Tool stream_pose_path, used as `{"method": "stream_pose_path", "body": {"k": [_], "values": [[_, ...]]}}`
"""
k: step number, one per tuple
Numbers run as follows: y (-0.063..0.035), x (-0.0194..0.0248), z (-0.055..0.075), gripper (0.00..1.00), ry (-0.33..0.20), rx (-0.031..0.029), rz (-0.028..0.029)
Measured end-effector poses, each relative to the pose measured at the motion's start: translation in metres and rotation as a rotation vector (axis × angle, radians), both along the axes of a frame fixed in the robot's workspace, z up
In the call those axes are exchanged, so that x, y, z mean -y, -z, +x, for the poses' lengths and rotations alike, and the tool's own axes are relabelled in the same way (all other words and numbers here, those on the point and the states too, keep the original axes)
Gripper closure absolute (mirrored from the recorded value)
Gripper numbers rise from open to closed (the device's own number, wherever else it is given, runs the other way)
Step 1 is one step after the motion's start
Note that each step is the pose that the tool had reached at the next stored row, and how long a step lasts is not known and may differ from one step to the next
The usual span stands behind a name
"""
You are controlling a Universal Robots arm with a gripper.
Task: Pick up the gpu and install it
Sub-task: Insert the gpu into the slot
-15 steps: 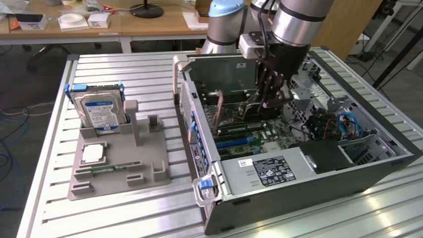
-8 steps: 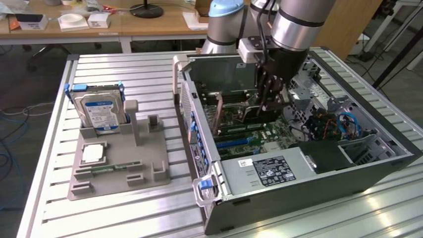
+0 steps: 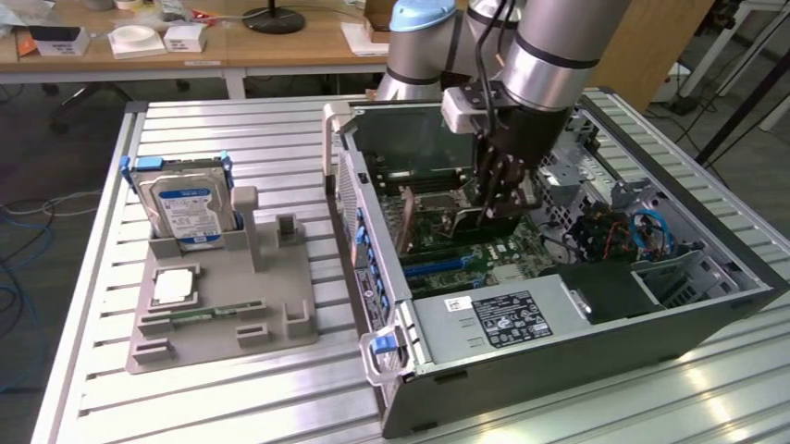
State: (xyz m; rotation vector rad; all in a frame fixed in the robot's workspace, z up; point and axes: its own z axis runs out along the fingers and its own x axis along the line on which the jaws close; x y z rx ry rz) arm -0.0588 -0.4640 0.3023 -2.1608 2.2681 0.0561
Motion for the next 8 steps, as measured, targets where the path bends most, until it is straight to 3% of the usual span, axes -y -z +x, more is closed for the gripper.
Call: {"method": "stream_pose_path", "body": {"k": [8], "values": [[0.0132, 0.0016, -0.009, 0.74, -0.004, 0.0000, 0.0000]]}}
